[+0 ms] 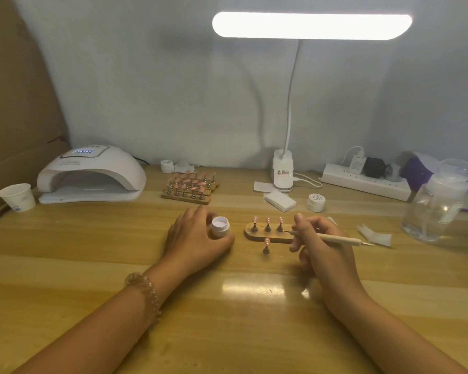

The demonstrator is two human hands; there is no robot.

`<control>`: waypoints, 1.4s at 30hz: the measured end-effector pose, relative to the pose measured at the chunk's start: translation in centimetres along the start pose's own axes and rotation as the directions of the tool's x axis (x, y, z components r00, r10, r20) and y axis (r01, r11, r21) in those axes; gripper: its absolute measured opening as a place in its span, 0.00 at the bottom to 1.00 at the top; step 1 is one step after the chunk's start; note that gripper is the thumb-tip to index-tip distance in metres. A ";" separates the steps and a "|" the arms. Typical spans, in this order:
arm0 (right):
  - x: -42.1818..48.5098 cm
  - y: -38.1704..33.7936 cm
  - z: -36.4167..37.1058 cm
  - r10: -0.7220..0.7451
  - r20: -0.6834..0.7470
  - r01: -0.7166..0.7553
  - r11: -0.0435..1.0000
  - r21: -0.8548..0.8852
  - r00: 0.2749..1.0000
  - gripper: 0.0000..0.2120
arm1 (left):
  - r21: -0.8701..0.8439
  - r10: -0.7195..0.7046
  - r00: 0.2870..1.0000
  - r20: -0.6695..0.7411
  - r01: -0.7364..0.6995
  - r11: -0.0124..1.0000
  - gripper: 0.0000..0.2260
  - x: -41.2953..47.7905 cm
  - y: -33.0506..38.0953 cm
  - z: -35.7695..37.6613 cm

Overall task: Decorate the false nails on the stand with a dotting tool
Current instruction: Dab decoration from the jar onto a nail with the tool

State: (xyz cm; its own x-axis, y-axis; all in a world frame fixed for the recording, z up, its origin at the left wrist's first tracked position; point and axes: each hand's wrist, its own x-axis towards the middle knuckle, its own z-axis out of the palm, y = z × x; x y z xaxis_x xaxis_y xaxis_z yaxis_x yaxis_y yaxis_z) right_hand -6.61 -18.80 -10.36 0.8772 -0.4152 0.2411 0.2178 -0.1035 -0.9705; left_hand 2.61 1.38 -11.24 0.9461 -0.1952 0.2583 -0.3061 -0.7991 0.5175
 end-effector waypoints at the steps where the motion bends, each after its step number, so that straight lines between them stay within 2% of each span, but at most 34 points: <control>1: 0.0 0.0 0.0 -0.011 0.000 0.011 1.000 0.003 1.000 0.12 | -0.002 0.020 1.000 0.013 -0.020 1.000 0.17 0.1 0.0 0.1; 3: -0.1 0.1 0.1 -0.045 0.001 0.045 0.999 -0.021 0.999 0.11 | -0.034 0.089 0.996 0.006 -0.089 0.995 0.12 0.0 0.2 0.2; 6: -0.4 -0.4 0.4 -0.140 0.015 0.141 0.988 -0.061 0.990 0.07 | -0.071 0.237 0.971 0.024 -0.235 0.969 0.12 -0.6 0.9 0.0; 9: -1.1 -0.8 0.8 -0.237 0.056 0.242 0.964 -0.108 0.970 0.11 | 0.002 0.447 0.893 0.055 -0.447 0.894 0.13 -1.5 1.9 -0.2; 12: -1.6 -0.8 1.2 -0.281 0.114 0.299 0.936 -0.187 0.953 0.14 | 0.024 0.546 0.835 0.074 -0.549 0.836 0.14 -1.9 2.7 -0.4; 25: -1.4 -0.6 1.5 -0.255 0.186 0.303 0.898 -0.319 0.949 0.13 | 0.086 0.608 0.794 0.021 -0.607 0.790 0.14 -2.0 3.3 -0.5; 35: -1.4 -0.6 1.5 -0.280 0.172 0.324 0.881 -0.345 0.944 0.13 | 0.125 0.622 0.783 0.010 -0.618 0.776 0.14 -1.9 3.4 -0.2; 42: -1.4 -0.7 1.4 -0.274 0.190 0.324 0.888 -0.327 0.943 0.13 | 0.150 0.612 0.789 -0.050 -0.600 0.786 0.15 -1.8 3.1 0.1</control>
State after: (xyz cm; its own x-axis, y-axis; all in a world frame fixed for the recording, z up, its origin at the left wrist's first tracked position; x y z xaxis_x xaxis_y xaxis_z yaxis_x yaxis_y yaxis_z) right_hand -7.40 -16.89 -10.04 0.8485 -0.1911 0.4935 0.3379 -0.5221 -0.7831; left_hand 0.03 -0.78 -10.18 0.5538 -0.6151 0.5612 -0.7926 -0.5959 0.1292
